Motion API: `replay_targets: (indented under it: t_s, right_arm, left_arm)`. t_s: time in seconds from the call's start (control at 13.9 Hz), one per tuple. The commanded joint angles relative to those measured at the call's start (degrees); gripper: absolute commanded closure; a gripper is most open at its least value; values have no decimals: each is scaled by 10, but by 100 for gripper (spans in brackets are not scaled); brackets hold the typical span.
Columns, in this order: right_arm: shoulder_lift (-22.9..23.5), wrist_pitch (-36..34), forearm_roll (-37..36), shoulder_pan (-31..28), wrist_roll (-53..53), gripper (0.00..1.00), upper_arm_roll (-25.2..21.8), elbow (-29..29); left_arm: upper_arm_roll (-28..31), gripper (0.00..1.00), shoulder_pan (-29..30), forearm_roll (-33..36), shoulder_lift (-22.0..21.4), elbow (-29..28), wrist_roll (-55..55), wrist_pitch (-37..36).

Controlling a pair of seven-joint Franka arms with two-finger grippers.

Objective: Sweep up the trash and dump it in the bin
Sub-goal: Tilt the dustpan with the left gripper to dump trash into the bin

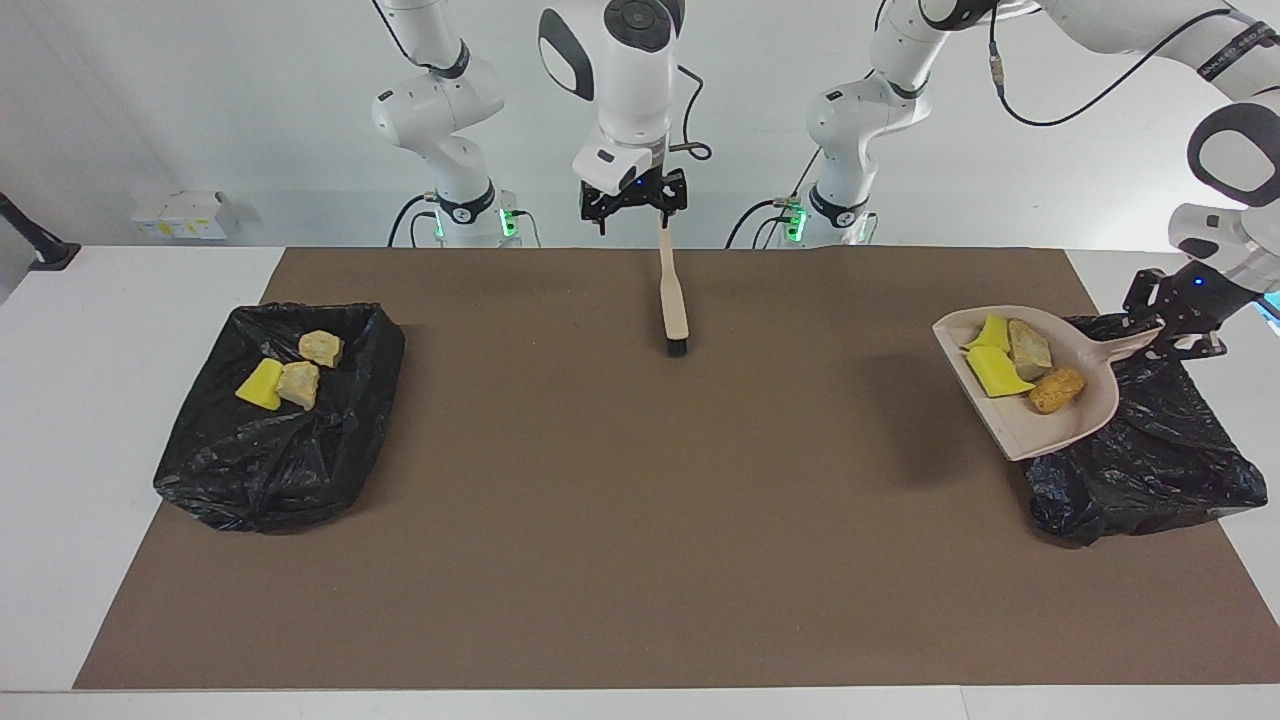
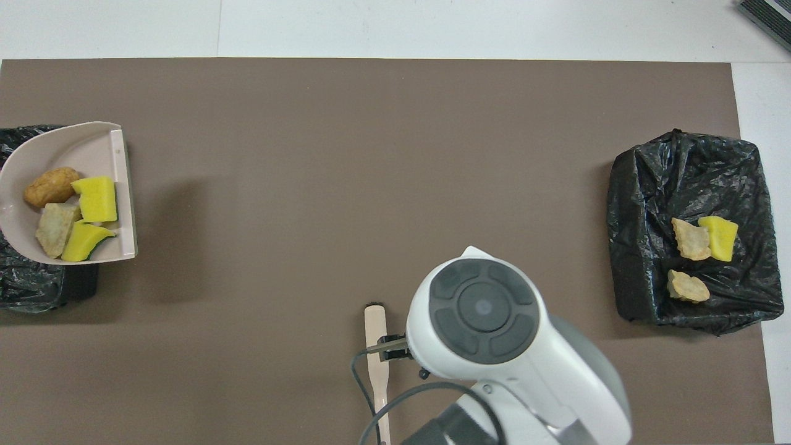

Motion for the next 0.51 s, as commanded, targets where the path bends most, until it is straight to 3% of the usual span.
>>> replay_targets:
  t_s: [0.0,0.22,0.43]
  right_arm:
    - [4,-36,-5,-66,-77,0,5,47]
    - [3,-45,-8,-127,-158,0,3,67]
    - [4,-59,-60,-172,-232,0,3,94]
  left_arm:
    - [-9,100,44,-11,17,38,37,-21]
    - [-6,100,66,-6,37,87,76,-20]
    - [1,100,70,33,32,95,83,-1]
